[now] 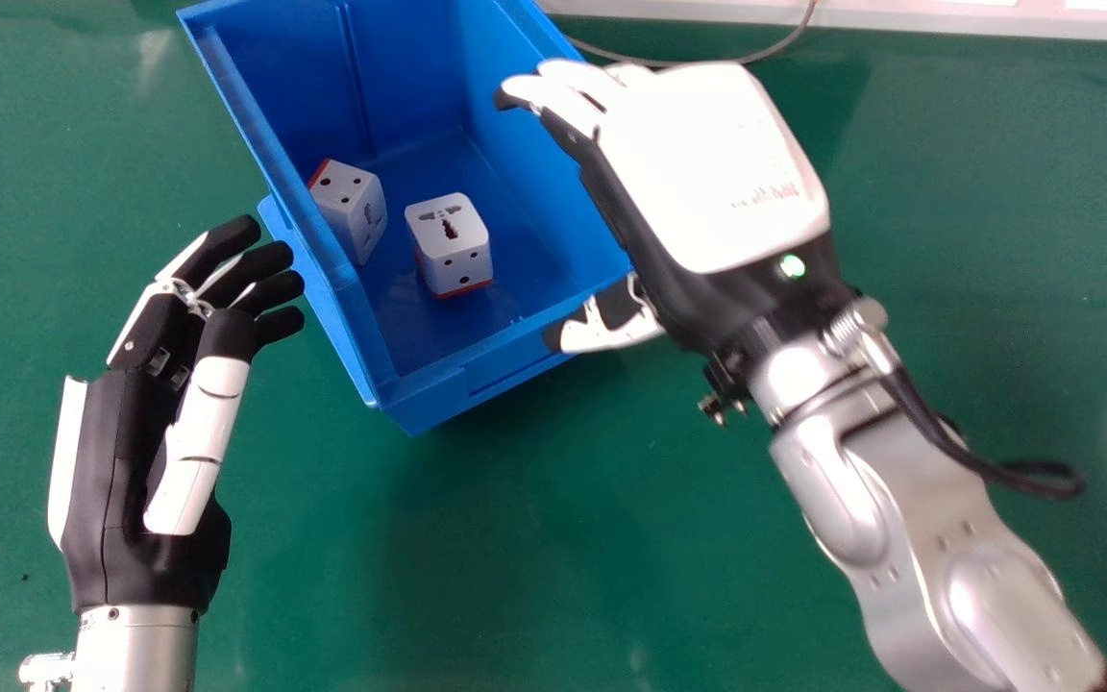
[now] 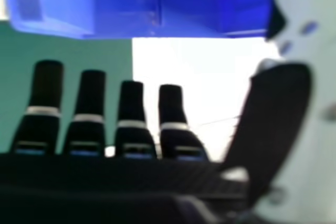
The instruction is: Pick all objects and put in blue box
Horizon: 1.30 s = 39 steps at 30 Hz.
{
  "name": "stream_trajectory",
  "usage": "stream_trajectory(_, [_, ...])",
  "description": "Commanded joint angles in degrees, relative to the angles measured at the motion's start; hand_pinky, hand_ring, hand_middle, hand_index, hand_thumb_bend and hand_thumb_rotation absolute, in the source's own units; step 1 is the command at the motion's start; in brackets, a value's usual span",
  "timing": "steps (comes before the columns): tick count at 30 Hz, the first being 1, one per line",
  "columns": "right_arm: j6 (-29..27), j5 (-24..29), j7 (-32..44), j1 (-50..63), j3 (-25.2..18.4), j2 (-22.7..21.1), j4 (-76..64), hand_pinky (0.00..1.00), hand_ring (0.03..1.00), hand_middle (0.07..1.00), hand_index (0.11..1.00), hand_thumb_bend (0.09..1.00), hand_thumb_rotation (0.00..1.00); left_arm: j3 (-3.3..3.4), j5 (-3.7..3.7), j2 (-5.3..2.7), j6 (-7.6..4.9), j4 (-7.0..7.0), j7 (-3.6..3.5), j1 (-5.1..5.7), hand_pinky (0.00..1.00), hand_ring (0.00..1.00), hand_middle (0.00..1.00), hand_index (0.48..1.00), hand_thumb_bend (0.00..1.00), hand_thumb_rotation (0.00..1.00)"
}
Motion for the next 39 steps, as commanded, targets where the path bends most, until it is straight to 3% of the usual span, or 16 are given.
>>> stream_trajectory(1, [-0.4,-0.5,0.9,2.1,-1.6,-0.2,-5.0,0.63,0.778,0.836,0.811,0.839,0.2,-0.1,0.17,0.25,-0.42,-1.35,0.07,0.02,0.76,0.77,0.79,0.791,0.69,0.66])
stream_trajectory(8, [0.6,-1.6,5.1,8.2,-3.8,0.3,-12.8,0.65,0.793,0.851,0.834,0.845,0.23,-0.22,0.24,0.27,-0.06,-1.9,0.15,0.08,0.76,0.77,0.79,0.792,0.7,0.65])
stream_trajectory(15, [0.7,-2.5,7.6,10.6,-6.4,0.6,-16.7,0.65,0.797,0.852,0.841,0.858,0.24,-0.25,-0.39,0.16,0.52,-2.39,-0.03,0.29,0.76,0.77,0.79,0.792,0.7,0.65])
stream_trajectory(20, [3.2,-3.0,19.3,11.3,-7.5,1.1,-23.4,0.66,0.798,0.85,0.841,0.869,0.24,0.02,-0.64,0.6,0.37,-2.35,-0.52,0.41,0.76,0.77,0.79,0.79,0.7,0.65])
stream_trajectory(23, [5.0,-3.0,28.1,10.6,-8.5,1.3,-27.4,0.66,0.796,0.849,0.841,0.877,0.23,0.08,-0.92,0.82,1.0,-2.86,-0.69,0.75,0.76,0.77,0.79,0.792,0.7,0.65])
stream_trajectory(30, [10.0,2.9,46.5,8.1,-13.5,0.8,-35.3,0.67,0.802,0.853,0.848,0.876,0.23,0.06,-0.76,0.75,0.94,-3.04,-0.5,0.8,0.76,0.77,0.79,0.792,0.7,0.64])
stream_trajectory(35, [10.7,5.8,51.7,5.8,-17.0,-1.4,-35.8,0.68,0.807,0.857,0.852,0.875,0.24,-0.01,-0.41,0.65,0.81,-2.65,-0.27,0.41,0.76,0.77,0.79,0.792,0.7,0.64])
stream_trajectory(39, [10.7,8.2,53.4,5.1,-18.7,-2.9,-35.7,0.69,0.81,0.859,0.853,0.875,0.24,0.03,-0.52,0.45,0.58,-2.23,-0.12,0.12,0.76,0.77,0.79,0.792,0.7,0.65])
